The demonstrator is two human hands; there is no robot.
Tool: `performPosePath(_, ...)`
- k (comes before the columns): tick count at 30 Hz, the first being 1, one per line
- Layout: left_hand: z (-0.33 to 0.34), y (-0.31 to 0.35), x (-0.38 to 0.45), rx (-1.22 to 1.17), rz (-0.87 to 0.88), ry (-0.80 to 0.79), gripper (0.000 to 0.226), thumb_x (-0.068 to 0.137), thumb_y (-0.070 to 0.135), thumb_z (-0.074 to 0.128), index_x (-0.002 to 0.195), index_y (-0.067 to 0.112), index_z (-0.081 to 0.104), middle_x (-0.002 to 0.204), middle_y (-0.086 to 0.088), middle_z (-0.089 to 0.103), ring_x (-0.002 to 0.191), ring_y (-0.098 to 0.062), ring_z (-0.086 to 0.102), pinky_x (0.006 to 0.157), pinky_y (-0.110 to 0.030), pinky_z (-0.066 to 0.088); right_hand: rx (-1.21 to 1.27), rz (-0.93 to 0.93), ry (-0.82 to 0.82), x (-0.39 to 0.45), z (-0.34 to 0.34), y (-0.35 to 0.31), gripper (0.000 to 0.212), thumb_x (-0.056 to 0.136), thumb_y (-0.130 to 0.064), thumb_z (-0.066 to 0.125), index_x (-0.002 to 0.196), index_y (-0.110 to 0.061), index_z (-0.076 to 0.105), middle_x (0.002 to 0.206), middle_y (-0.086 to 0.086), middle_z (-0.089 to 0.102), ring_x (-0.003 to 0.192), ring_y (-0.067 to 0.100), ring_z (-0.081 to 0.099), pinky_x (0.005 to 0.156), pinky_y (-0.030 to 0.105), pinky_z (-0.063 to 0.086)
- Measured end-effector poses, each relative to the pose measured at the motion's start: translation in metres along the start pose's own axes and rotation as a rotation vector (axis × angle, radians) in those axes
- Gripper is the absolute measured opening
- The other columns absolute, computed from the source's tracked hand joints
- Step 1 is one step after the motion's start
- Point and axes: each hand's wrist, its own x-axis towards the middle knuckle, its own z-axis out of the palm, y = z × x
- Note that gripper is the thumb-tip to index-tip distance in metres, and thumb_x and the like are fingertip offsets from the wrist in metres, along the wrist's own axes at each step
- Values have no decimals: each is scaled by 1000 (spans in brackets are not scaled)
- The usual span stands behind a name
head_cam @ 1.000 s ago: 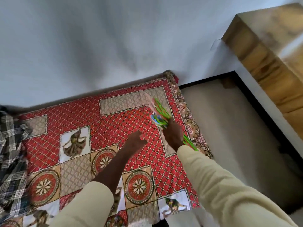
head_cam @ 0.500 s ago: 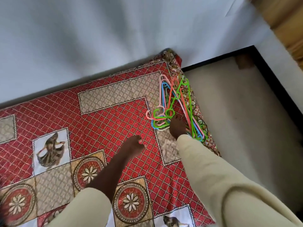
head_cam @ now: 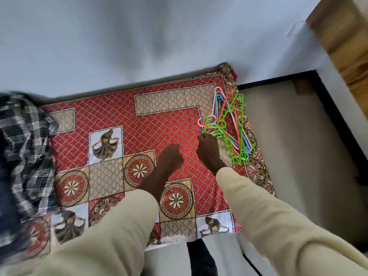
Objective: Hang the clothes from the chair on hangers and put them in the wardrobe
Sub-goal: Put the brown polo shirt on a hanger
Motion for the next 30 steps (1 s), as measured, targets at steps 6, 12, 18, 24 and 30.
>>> performPosePath(6, -15, -104, -144, 154, 32, 125, 22, 88, 17, 51, 106, 10, 63, 110, -13, 65, 108, -34, 61, 87, -38, 46, 23, -103, -45, -126, -24, -128, 31, 77, 0, 52, 106, -2, 64, 107, 18, 63, 99, 37, 60, 83, 42, 45)
performPosePath(12, -28, -259, -308, 162, -107, 151, 29, 88, 16, 50, 115, 11, 62, 121, -12, 63, 117, -32, 58, 94, -36, 45, -56, -235, -237, -241, 21, -288, 32, 86, -7, 53, 116, -7, 61, 111, 18, 65, 100, 36, 64, 76, 37, 48)
performPosePath(18, -59, -398, -400, 95, -298, 257, 30, 90, 23, 49, 115, 14, 64, 122, -9, 63, 116, -29, 57, 95, -36, 44, 31, -352, -307, -291, 54, -441, 17, 86, -7, 49, 101, -8, 58, 102, 14, 64, 95, 35, 63, 74, 41, 52)
performPosePath(24, -87, -470, -420, -227, -451, 338, 28, 93, 17, 49, 113, 8, 65, 119, -11, 66, 112, -29, 61, 94, -34, 49, 31, -399, -277, -269, 67, -531, 29, 87, -3, 45, 111, -5, 61, 108, 17, 66, 96, 35, 65, 75, 40, 55)
performPosePath(30, -112, -530, -418, -446, -562, 331, 25, 94, 18, 51, 109, 10, 69, 110, -9, 69, 102, -28, 65, 88, -34, 53, 74, -431, -327, -219, 75, -599, 24, 89, -7, 48, 109, -6, 62, 104, 13, 68, 93, 34, 66, 74, 40, 56)
